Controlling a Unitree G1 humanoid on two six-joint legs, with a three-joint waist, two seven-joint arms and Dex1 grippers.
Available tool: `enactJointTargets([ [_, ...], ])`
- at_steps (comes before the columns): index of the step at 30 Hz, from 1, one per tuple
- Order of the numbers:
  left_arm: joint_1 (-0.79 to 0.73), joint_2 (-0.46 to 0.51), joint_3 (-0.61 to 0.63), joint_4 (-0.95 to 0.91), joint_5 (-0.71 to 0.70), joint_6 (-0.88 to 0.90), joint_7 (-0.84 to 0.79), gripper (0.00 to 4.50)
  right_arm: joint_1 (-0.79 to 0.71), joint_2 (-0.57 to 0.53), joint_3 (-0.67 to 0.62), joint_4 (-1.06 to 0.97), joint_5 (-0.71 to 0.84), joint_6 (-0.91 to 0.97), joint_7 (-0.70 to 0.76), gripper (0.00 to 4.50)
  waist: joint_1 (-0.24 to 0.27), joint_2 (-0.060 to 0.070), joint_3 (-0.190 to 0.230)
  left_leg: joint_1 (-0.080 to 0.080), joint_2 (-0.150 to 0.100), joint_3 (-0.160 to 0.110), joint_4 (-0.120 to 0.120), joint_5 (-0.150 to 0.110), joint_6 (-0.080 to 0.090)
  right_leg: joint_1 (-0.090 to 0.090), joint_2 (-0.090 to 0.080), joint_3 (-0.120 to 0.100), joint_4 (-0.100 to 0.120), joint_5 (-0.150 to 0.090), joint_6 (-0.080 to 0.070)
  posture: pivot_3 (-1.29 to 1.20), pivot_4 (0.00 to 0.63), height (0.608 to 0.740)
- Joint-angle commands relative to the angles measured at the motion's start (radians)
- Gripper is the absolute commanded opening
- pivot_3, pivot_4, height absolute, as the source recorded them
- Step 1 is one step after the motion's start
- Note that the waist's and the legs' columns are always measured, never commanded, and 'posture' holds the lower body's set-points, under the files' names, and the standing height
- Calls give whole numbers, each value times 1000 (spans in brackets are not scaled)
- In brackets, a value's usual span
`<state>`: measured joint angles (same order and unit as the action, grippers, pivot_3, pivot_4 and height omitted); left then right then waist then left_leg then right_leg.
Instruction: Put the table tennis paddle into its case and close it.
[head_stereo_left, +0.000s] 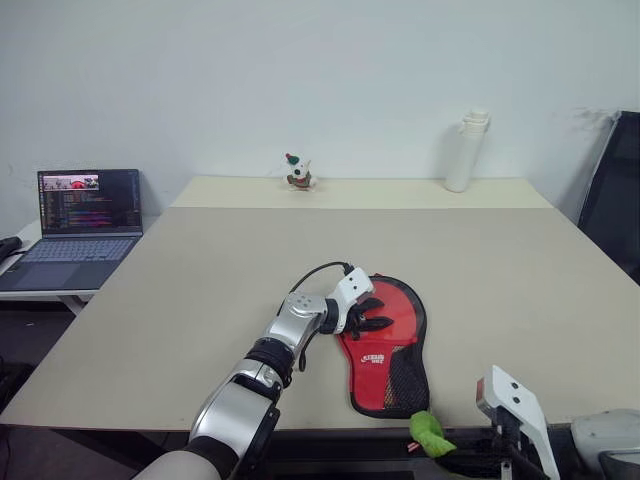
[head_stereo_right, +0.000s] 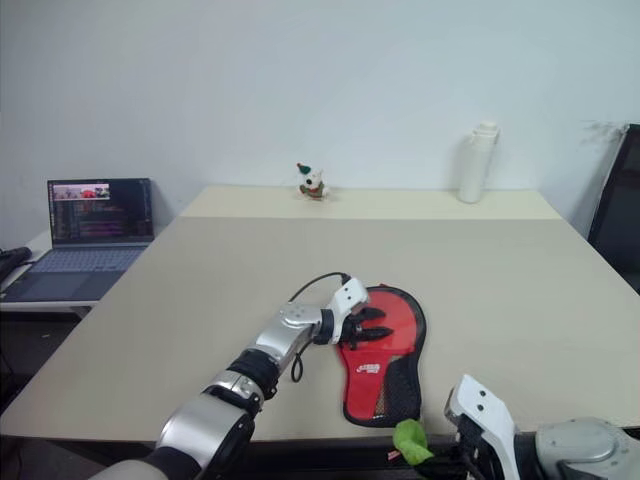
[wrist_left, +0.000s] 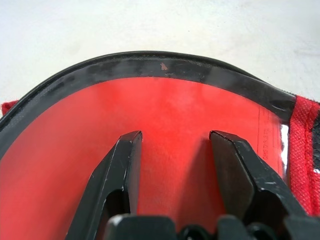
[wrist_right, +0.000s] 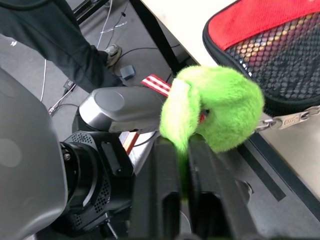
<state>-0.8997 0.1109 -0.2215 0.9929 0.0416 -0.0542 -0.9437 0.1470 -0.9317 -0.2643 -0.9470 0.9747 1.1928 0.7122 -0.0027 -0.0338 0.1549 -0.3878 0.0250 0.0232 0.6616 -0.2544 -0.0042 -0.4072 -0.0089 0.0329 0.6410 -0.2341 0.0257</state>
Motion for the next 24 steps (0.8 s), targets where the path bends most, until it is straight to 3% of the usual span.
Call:
enactJointTargets([
  [1, 51, 8, -22, 35, 35, 25, 7, 2331, -95, 0, -52, 55, 101, -3, -44, 1712, -1, 0, 0, 1, 0, 0, 0, 0, 0, 0, 0, 0, 0, 0, 0, 0, 150, 740],
  [3, 58, 18, -14, 2, 24, 26, -3, 2331, -163, 3, -48, 122, 122, -5, -66, 1712, -1, 0, 0, 1, 0, 0, 0, 0, 0, 0, 0, 0, 0, 0, 0, 0, 150, 740],
  [7, 89, 54, 9, -137, -12, 48, -39, 2331, -241, 22, -24, 231, 12, -118, -81, 1712, -4, -1, 1, 0, 1, 1, -1, 0, 0, -1, 0, 1, 0, 0, 0, 0, 150, 740],
  [11, 166, 119, 26, -374, -54, 109, -71, 2331, -292, 36, 47, 359, -167, -313, -25, 1712, -16, 0, 3, -10, 2, 3, -2, -1, 1, -12, 2, 4, 1, 3, 5, 0, 150, 740],
  [14, 301, 216, 76, -693, -143, 228, -107, 2331, -376, 77, 119, 551, -290, -473, 39, 1712, -27, 0, 10, -12, 3, 4, -2, -1, 1, -15, 4, 5, 2, 3, 4, 0, 150, 740],
  [19, 513, 340, 224, -1061, -255, 422, -20, 2331, -520, 135, 193, 834, -427, -660, 147, 1712, -33, 0, 23, -12, 5, 5, -2, -1, 1, -17, 5, 8, 4, 3, 4, 0, 150, 740],
  [24, 666, 382, 340, -1234, -306, 520, 97, 2331, -594, 132, 245, 1035, -537, -803, 265, 1712, -22, 1, 23, -12, 4, 5, -1, -1, 1, -16, 4, 8, 4, 3, 4, 0, 150, 740],
])
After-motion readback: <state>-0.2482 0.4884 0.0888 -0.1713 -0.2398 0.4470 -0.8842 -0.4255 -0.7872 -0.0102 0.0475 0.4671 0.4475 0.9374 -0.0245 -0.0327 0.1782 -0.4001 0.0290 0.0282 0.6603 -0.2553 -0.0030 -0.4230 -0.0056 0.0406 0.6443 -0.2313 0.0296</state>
